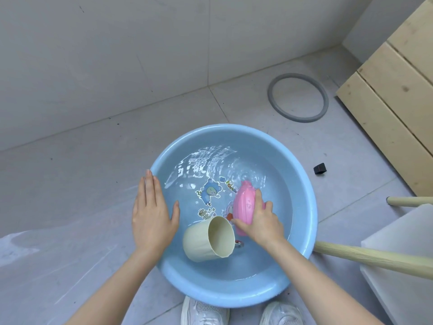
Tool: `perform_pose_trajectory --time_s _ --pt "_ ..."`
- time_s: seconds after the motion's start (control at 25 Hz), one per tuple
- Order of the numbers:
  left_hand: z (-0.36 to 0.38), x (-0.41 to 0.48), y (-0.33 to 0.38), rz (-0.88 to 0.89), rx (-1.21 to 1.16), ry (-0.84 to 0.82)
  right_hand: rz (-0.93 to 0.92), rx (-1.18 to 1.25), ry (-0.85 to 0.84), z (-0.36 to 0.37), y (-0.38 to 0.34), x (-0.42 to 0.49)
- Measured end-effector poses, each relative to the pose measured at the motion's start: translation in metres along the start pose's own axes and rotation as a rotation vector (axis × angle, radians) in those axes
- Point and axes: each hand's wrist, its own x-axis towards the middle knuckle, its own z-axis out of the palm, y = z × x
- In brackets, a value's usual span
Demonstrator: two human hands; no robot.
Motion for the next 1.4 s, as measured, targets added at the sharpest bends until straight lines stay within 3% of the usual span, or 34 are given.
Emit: perform_pose_trajectory --time_s 1.4 --pt "-0.0031 0.0000 0.0014 0.004 -0.007 -0.020 0.011 -0.005 0.003 0.0054 0.0034 0.0023"
